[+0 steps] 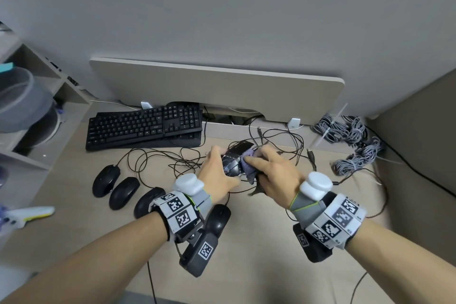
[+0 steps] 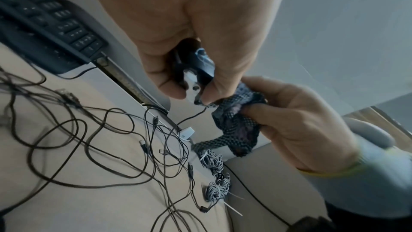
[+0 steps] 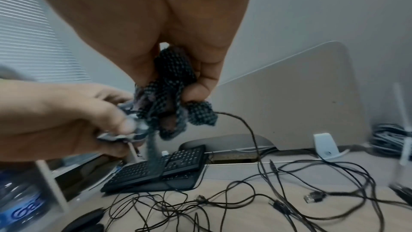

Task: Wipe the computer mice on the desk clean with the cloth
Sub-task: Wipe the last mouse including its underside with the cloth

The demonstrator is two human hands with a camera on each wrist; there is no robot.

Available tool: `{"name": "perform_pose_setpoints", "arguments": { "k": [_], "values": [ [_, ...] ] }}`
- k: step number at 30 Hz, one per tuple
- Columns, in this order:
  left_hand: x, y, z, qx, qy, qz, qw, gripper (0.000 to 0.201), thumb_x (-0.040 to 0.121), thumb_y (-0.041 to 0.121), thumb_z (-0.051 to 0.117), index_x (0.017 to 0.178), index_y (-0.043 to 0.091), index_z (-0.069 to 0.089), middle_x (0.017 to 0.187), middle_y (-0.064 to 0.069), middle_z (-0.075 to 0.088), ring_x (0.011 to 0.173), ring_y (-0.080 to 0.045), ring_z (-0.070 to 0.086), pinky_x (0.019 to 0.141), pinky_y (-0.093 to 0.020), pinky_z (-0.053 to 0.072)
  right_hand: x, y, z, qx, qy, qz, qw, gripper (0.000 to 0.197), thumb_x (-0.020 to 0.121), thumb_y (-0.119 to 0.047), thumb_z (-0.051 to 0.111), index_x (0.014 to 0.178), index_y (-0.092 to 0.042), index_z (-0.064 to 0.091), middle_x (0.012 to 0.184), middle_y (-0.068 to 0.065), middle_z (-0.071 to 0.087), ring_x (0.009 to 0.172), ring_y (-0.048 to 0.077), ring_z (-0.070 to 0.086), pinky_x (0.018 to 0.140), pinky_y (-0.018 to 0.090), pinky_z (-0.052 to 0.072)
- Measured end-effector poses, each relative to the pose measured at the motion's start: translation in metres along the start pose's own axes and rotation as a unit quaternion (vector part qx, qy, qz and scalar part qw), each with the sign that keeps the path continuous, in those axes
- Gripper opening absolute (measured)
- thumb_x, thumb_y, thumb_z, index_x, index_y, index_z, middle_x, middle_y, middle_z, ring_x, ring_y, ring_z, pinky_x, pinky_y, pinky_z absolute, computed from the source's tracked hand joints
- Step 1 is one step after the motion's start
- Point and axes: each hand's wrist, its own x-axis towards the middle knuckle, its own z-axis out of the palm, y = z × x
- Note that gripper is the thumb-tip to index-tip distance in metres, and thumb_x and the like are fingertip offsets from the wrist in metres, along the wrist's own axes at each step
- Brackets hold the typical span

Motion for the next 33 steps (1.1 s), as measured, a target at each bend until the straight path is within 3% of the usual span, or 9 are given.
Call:
{"name": "perform_pose_setpoints", "arguments": {
  "k": [5,9,13,17,21,22,24,29,33],
  "values": [
    [0.000,0.007,-0.002,-0.029,0.019,-0.008,0.999,0.057,0.068,0.021,0.078,0.110,0.018,0.039,0.105,-0.005,0.061,0.083,-0.022,0.060,0.067,-0.029,0.045,0.001,0.004,-0.006,0.020,0.074,0.014,0.997,0.027,0.083,-0.008,0.044,0.095,-0.023,0.063,0.093,0.004,0.056,0.081,0.023,0.059,0.062,0.023,0.040],
    [-0.006,0.009,-0.001,-0.043,0.021,-0.009,0.999,0.056,0.069,0.018,0.078,0.109,0.018,0.039,0.103,-0.006,0.062,0.082,-0.022,0.059,0.065,-0.027,0.041,-0.004,0.005,-0.004,-0.024,0.041,-0.015,0.999,0.032,0.086,-0.014,0.045,0.112,-0.014,0.063,0.101,0.010,0.056,0.080,0.027,0.058,0.061,0.028,0.044],
    [-0.012,0.014,-0.004,-0.040,0.032,-0.010,0.999,0.055,0.071,0.019,0.078,0.108,0.019,0.037,0.101,-0.004,0.061,0.077,-0.018,0.056,0.055,-0.018,0.036,-0.011,0.008,-0.009,-0.001,0.090,0.010,0.996,0.027,0.085,0.001,0.048,0.107,-0.006,0.061,0.098,0.008,0.055,0.080,0.019,0.055,0.063,0.012,0.038],
    [-0.016,0.017,-0.007,-0.036,0.034,-0.006,0.999,0.055,0.072,0.017,0.078,0.107,0.018,0.036,0.097,-0.002,0.059,0.073,-0.012,0.052,0.051,-0.014,0.032,-0.020,0.004,-0.004,-0.032,0.069,-0.034,0.997,0.039,0.077,-0.011,0.043,0.111,-0.017,0.062,0.099,0.005,0.056,0.087,0.024,0.058,0.060,0.026,0.046],
    [-0.021,0.021,-0.006,-0.042,0.031,-0.009,0.999,0.054,0.073,0.016,0.078,0.105,0.018,0.035,0.084,0.005,0.055,0.065,-0.004,0.049,0.049,-0.011,0.038,-0.019,-0.003,-0.010,-0.003,0.120,-0.016,0.993,0.036,0.074,-0.007,0.044,0.104,-0.010,0.063,0.096,0.007,0.057,0.084,0.012,0.053,0.063,0.003,0.032],
    [-0.022,0.023,-0.007,-0.048,0.036,-0.008,0.998,0.054,0.072,0.015,0.079,0.105,0.018,0.036,0.083,0.006,0.054,0.065,-0.004,0.049,0.050,-0.009,0.038,-0.023,-0.008,-0.006,-0.004,0.108,-0.033,0.994,0.036,0.076,-0.008,0.043,0.107,-0.010,0.061,0.097,0.006,0.056,0.081,0.013,0.053,0.066,0.004,0.038],
    [-0.024,0.023,-0.007,-0.054,0.042,-0.007,0.998,0.055,0.071,0.016,0.080,0.105,0.017,0.037,0.083,0.004,0.055,0.065,-0.005,0.049,0.050,-0.010,0.037,-0.033,-0.012,0.002,-0.021,0.073,-0.063,0.995,0.041,0.077,-0.009,0.044,0.116,-0.017,0.055,0.102,0.004,0.053,0.079,0.022,0.058,0.060,0.027,0.051],
    [-0.030,0.025,-0.001,-0.049,0.033,-0.004,0.998,0.058,0.069,0.017,0.081,0.107,0.019,0.037,0.096,-0.002,0.060,0.077,-0.018,0.056,0.061,-0.026,0.039,-0.021,0.003,-0.019,-0.052,0.109,-0.004,0.993,0.032,0.074,-0.004,0.049,0.103,-0.014,0.060,0.101,0.005,0.055,0.082,0.028,0.061,0.058,0.031,0.050],
    [-0.030,0.027,-0.002,-0.057,0.037,0.006,0.998,0.058,0.068,0.018,0.082,0.107,0.017,0.039,0.098,-0.005,0.061,0.078,-0.018,0.057,0.061,-0.025,0.040,-0.039,-0.011,-0.006,-0.062,0.053,-0.079,0.994,0.045,0.074,-0.010,0.038,0.116,-0.015,0.053,0.106,0.007,0.054,0.077,0.030,0.059,0.056,0.035,0.051]
  ]
}}
